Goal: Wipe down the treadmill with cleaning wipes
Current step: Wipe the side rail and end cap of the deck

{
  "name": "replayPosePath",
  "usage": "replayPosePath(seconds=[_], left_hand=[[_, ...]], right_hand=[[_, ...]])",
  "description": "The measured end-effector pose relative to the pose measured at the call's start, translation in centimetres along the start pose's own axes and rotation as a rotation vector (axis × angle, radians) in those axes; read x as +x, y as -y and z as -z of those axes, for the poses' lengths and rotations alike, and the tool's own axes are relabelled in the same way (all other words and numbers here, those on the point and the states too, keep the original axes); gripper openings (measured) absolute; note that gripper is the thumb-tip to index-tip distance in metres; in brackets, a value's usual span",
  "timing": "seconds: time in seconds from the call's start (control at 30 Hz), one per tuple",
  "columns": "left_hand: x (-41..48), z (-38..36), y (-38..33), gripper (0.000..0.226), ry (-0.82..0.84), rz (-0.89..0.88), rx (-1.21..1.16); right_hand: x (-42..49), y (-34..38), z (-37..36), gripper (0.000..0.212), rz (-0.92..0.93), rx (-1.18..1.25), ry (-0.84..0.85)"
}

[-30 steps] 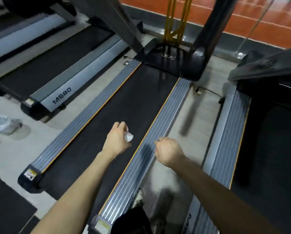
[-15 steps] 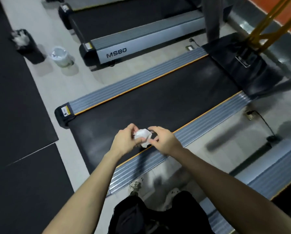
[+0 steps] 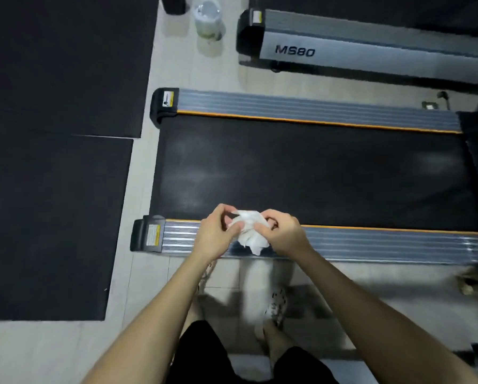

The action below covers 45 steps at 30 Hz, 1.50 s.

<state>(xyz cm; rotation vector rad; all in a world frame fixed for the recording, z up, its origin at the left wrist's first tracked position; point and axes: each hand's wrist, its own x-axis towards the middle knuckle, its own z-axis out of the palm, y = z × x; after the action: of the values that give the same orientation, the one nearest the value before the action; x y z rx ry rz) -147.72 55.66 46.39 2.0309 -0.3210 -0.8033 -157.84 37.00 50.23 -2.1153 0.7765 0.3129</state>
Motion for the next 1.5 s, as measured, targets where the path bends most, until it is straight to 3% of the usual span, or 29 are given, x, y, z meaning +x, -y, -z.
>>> replayPosePath(seconds=[0.13,0.37,0.47,0.57,0.67,0.77,0.83,0.9,0.93,1.07,1.13,1.27,1.43,1.5], left_hand=[[-0.5,-2.6,5.7,0.032,-0.084,0.077,-0.161],[1.8,-1.4,18.8,0.035,-0.122,0.149,-0.126],[2.2,-0.5,25.6,0.038,-0.087,0.192,-0.074],[2.7,0.0,31.1,0.038,-0.079,0.185,-0.017],[4.0,0.6,35.3,0.033,-0.064,0.125,0.159],[4.9,1.2,38.7,0.034,-0.052,0.09,0.38],[5.1,1.3,40.2,0.032,-0.059,0.077,0.487],[5.7,1.3,40.5,0.03,-0.057,0.054,0.581],[6.3,1.4,40.4,0.029,-0.066,0.027,0.625],[9.2,2.7,39.8,0.035,-0.138,-0.02,0.79],[9.9,3.5,40.0,0.046,-0.117,0.008,0.871],[10.5,5.5,40.5,0.077,-0.117,0.009,1.03],[10.1,5.8,41.4,0.091,-0.105,0.019,1.066],[9.7,6.1,42.0,0.091,-0.108,0.022,1.037]], right_hand=[[0.8,-2.5,-4.8,0.012,-0.002,0.014,0.026],[6.1,-4.8,-17.9,0.015,-0.072,0.073,0.116],[8.2,-6.2,-24.4,0.036,-0.093,0.038,0.207],[9.9,-8.2,-30.0,0.013,-0.07,-0.03,0.29],[12.3,-10.1,-33.5,0.01,0.079,-0.103,0.108],[14.4,-11.8,-35.6,0.027,0.461,-0.2,-0.259],[15.5,-14.2,-37.3,0.029,0.619,-0.346,-0.22],[15.9,-16.9,-39.2,0.037,0.601,-0.501,-0.035],[15.9,-18.1,-39.8,0.04,0.602,-0.515,-0.028],[16.1,-18.3,-40.3,0.028,0.737,-0.32,-0.343],[16.2,-17.8,-41.4,0.043,0.697,-0.398,-0.342],[16.0,-17.5,-46.7,0.071,0.549,-0.746,-0.186],[15.2,-18.3,-47.1,0.078,0.524,-0.72,-0.207],[14.4,-21.8,-44.3,0.082,0.409,-0.676,-0.284]])
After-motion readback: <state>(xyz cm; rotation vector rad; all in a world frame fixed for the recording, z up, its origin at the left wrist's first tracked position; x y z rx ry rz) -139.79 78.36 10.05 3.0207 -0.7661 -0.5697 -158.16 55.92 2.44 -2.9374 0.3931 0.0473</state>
